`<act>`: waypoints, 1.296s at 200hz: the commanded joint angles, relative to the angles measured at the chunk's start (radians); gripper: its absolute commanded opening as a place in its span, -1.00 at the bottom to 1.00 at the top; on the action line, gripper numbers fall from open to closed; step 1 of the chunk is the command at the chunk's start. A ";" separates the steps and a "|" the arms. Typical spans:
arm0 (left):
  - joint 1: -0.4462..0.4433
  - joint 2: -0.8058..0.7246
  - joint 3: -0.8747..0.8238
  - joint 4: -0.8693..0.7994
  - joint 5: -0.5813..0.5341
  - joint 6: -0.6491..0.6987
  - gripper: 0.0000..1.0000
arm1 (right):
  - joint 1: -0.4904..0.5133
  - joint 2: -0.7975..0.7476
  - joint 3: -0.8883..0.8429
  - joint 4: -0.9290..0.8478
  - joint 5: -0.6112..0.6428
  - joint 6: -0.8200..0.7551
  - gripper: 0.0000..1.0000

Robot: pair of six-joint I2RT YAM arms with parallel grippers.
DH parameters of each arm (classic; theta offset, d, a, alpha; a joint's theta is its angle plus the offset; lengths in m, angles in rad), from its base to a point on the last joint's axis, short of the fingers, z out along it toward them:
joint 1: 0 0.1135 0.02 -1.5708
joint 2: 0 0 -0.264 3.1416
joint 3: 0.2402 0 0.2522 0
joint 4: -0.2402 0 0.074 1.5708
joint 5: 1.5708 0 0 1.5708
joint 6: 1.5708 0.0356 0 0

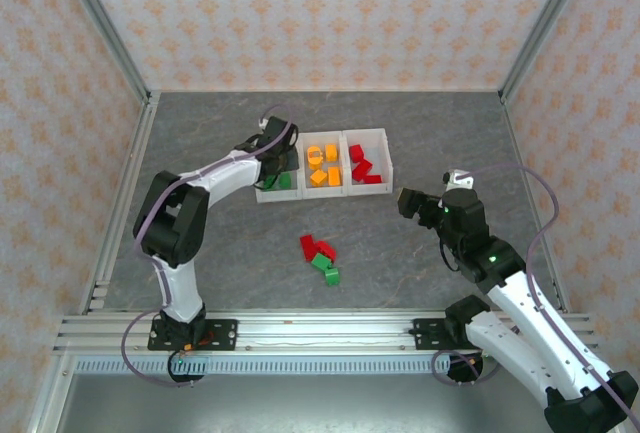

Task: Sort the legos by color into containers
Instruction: Place the lego in the container, then pick up the lego from the middle-left of the table.

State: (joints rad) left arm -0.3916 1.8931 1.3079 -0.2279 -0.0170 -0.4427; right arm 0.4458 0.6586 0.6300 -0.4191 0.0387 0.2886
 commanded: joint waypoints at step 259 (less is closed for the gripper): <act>-0.443 -0.659 -0.674 -0.055 -0.149 -0.552 0.98 | -0.004 0.012 -0.012 0.029 -0.012 0.002 0.99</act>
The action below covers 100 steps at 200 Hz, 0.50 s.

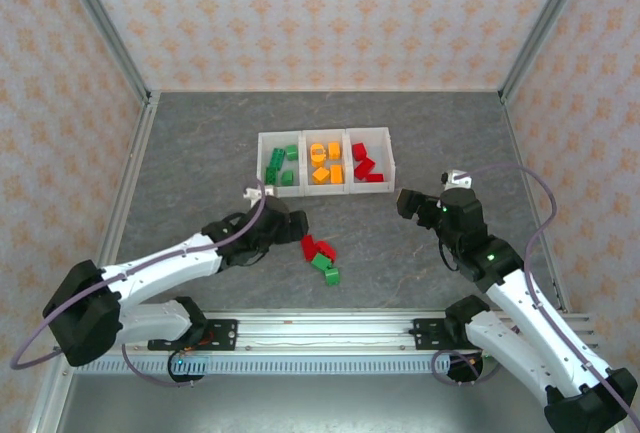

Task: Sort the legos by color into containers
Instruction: Pick up the lego from the middle-left of the table.

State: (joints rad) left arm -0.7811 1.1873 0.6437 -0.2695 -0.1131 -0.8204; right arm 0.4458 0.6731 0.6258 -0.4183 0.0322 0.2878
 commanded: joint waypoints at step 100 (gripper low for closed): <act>-0.120 0.366 0.172 -0.011 -0.064 -0.253 0.78 | -0.001 -0.010 -0.009 0.032 -0.029 0.001 0.99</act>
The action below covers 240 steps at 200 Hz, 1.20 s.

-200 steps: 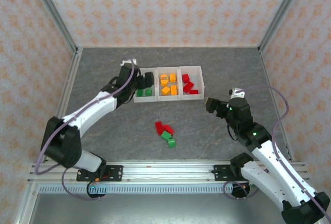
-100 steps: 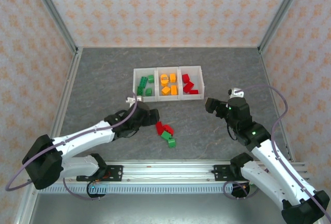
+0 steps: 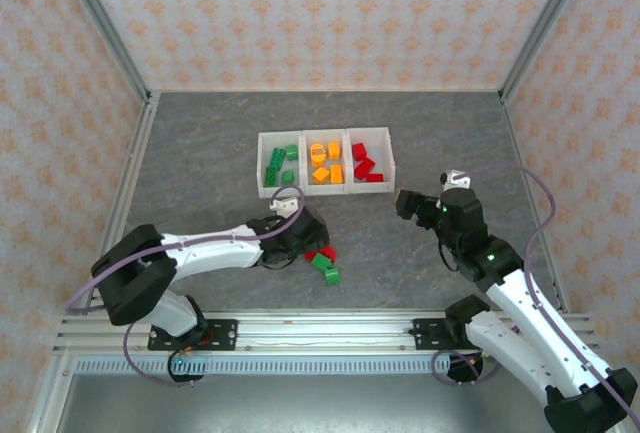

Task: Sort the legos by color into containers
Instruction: Pick up the lego from the middle-left of the table.

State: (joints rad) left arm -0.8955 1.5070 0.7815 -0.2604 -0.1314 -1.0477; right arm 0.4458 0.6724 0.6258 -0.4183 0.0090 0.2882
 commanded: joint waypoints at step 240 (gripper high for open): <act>0.074 0.188 0.031 -0.024 0.025 0.118 -0.24 | 0.001 -0.007 -0.012 0.033 -0.003 0.002 0.99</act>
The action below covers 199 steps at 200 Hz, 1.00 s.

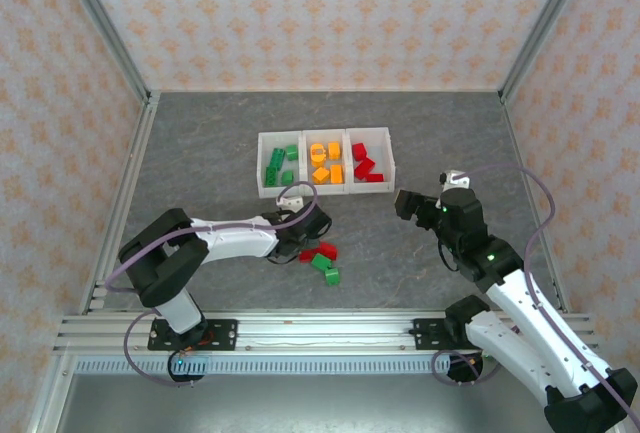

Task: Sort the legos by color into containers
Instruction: Pick up the lego from the middle-left of the table, then place the lego in the container.

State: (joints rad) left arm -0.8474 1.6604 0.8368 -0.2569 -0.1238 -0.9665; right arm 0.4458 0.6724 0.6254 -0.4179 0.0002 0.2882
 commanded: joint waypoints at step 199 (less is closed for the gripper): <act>0.082 -0.001 0.437 -0.114 -0.129 0.306 -0.58 | 0.001 -0.007 -0.005 0.022 0.034 0.006 0.99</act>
State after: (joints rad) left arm -0.7830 1.5883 1.1603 -0.3485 -0.2188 -0.7715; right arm 0.4458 0.6724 0.6254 -0.4110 0.0029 0.2882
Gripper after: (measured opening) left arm 0.279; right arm 0.996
